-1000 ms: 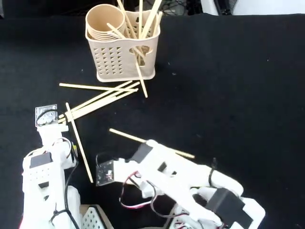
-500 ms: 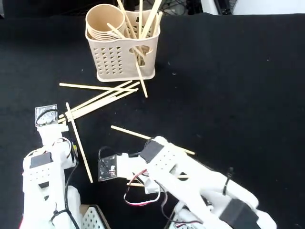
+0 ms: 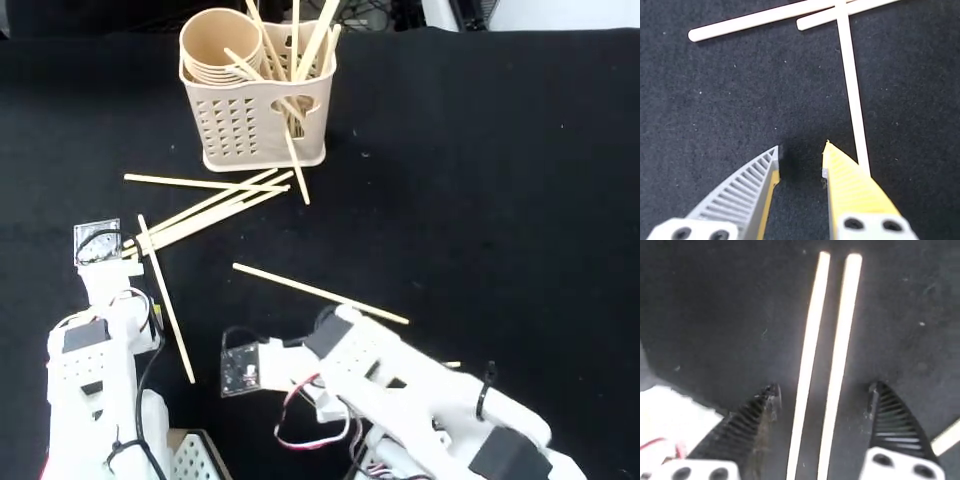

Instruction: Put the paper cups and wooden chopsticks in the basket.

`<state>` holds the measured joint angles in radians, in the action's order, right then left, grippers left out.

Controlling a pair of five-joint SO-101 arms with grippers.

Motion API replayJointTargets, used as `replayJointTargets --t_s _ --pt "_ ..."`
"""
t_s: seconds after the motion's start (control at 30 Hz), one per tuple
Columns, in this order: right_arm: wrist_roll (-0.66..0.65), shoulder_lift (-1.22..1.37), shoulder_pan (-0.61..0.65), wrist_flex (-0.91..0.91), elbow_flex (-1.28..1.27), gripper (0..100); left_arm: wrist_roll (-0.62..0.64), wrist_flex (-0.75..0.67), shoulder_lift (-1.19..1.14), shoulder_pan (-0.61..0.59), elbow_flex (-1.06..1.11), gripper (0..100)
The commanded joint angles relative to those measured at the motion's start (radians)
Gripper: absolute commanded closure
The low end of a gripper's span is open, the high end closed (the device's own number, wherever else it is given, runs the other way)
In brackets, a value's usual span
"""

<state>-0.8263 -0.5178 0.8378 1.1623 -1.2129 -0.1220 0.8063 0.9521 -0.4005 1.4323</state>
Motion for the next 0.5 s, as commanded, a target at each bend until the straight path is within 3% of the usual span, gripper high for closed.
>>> replayJointTargets --t_s 0.0,0.27,0.47 --pt "-0.008 -0.013 -0.005 -0.058 -0.030 69.8 -0.006 -0.017 0.018 0.008 -0.004 84" --pt "-0.008 -0.016 -0.104 -0.069 -0.016 64.2 -0.006 -0.017 0.018 0.008 -0.004 84" --pt "-0.084 -0.019 -0.137 -0.068 -0.005 66.5 -0.006 -0.017 0.018 0.008 -0.004 84"
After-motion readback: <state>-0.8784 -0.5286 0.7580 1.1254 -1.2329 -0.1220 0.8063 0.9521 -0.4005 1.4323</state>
